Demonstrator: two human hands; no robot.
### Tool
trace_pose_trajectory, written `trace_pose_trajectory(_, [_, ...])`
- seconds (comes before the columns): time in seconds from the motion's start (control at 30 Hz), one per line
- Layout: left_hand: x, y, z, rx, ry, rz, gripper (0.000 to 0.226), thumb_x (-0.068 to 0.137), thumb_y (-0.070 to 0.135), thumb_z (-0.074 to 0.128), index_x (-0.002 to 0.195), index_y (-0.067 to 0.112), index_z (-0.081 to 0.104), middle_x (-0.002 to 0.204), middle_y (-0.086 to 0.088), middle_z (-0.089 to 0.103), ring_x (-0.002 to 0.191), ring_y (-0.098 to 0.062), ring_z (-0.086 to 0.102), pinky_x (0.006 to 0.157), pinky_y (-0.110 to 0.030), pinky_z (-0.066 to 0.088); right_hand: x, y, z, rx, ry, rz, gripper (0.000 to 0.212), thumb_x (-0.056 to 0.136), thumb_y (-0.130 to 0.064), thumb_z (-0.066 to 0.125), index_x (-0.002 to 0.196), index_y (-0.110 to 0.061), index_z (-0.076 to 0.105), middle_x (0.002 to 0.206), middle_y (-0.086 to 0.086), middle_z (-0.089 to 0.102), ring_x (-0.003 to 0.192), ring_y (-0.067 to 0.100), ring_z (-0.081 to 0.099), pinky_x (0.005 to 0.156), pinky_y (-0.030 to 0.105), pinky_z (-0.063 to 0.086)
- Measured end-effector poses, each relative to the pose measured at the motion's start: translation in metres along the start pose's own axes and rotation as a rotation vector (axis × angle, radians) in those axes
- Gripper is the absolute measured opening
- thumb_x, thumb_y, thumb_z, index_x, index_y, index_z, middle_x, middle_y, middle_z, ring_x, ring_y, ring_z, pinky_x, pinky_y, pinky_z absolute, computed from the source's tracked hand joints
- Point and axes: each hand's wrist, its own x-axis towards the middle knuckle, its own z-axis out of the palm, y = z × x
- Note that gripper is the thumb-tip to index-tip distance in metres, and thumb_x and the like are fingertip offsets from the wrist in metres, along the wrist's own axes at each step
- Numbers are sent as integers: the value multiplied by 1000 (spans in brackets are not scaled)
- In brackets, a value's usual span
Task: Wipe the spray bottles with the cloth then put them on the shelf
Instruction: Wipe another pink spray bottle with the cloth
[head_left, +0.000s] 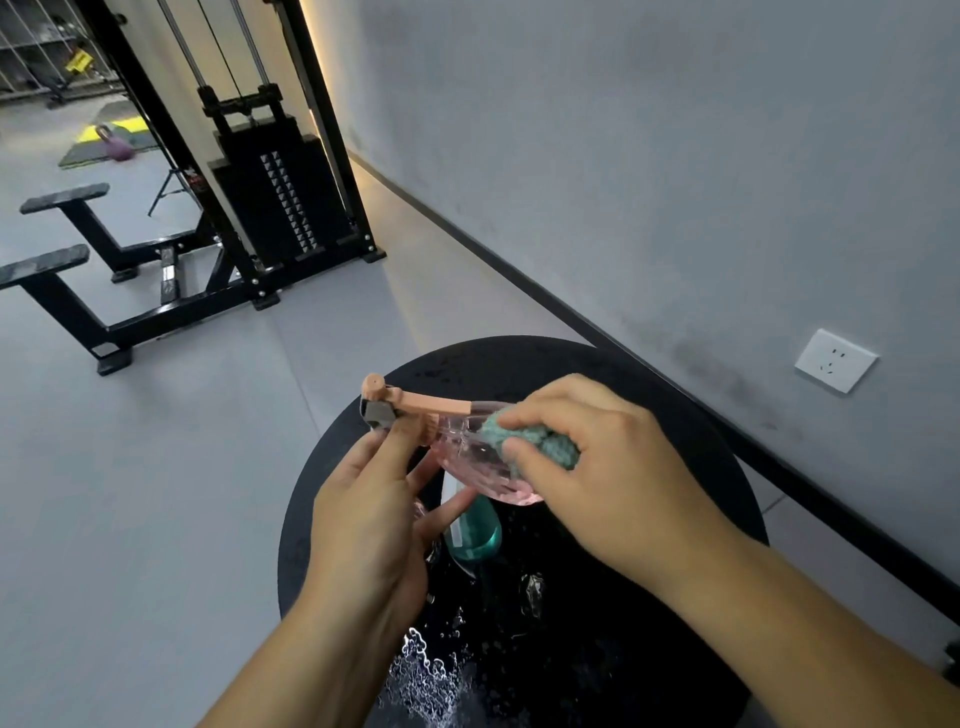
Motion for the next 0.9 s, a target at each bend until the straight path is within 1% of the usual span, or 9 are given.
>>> trace_pose_trajectory(0.1, [2, 4, -2, -22, 15, -8, 24, 101, 23, 72, 116, 4, 75, 109, -5, 83, 112, -23, 78, 77, -47, 68, 0, 0, 0, -1, -20, 1, 17, 93, -21, 74, 105, -32, 76, 108, -21, 60, 101, -5, 61, 77, 7, 51])
trace_pose_trajectory(0.23, [6, 7, -5, -41, 39, -8, 23, 102, 25, 71, 115, 7, 77, 106, -2, 84, 106, -19, 80, 75, -45, 68, 4, 13, -4, -12, 63, 135, 15, 89, -19, 75, 95, -32, 71, 104, -18, 62, 93, -8, 60, 68, 5, 48])
trace_pose_trajectory(0.4, [6, 1, -3, -25, 32, -25, 23, 103, 23, 69, 115, 4, 76, 102, -3, 84, 108, -21, 79, 80, -48, 68, 0, 1, 0, 55, 9, 37, 14, 94, -20, 73, 103, -31, 76, 107, -20, 62, 103, -7, 61, 77, 8, 52])
trace_pose_trajectory(0.47, [7, 3, -4, -26, 28, -23, 24, 103, 22, 69, 116, 3, 75, 106, -4, 84, 109, -21, 79, 82, -49, 68, 2, 2, -2, 48, 17, 56, 14, 92, -19, 74, 100, -31, 76, 105, -19, 63, 99, -8, 61, 72, 7, 52])
trace_pose_trajectory(0.57, [10, 5, -7, -39, 25, -13, 24, 103, 25, 70, 116, 6, 76, 111, -4, 83, 108, -19, 79, 79, -47, 68, 9, 14, -9, 16, 76, 183, 14, 87, -18, 75, 91, -31, 72, 99, -16, 64, 89, -11, 60, 63, 4, 47])
trace_pose_trajectory(0.67, [11, 4, -7, -31, 7, -12, 29, 103, 27, 71, 120, 3, 75, 113, -3, 83, 110, -20, 79, 81, -48, 68, 12, 18, -11, 43, 115, 203, 14, 89, -20, 75, 94, -33, 73, 100, -18, 65, 92, -10, 60, 70, 2, 44])
trace_pose_trajectory(0.77, [13, 1, -7, -20, 9, -10, 32, 103, 26, 71, 123, 1, 75, 114, -5, 82, 113, -22, 77, 82, -49, 68, 9, 9, -9, 72, 88, 114, 15, 92, -21, 74, 101, -32, 76, 104, -20, 66, 98, -8, 62, 77, 2, 45])
trace_pose_trajectory(0.83, [13, 2, -8, -14, -4, 1, 31, 104, 26, 70, 123, 2, 74, 115, -4, 82, 113, -21, 78, 82, -49, 67, 10, 10, -10, 68, 82, 118, 15, 92, -21, 73, 101, -32, 76, 104, -19, 67, 97, -7, 62, 77, 3, 46])
trace_pose_trajectory(0.9, [13, 4, -8, -11, -19, 18, 30, 104, 26, 69, 123, 4, 74, 116, -4, 82, 113, -20, 78, 82, -48, 67, 13, 16, -13, 52, 68, 196, 15, 90, -21, 73, 97, -33, 75, 102, -18, 68, 92, -10, 61, 72, 2, 45])
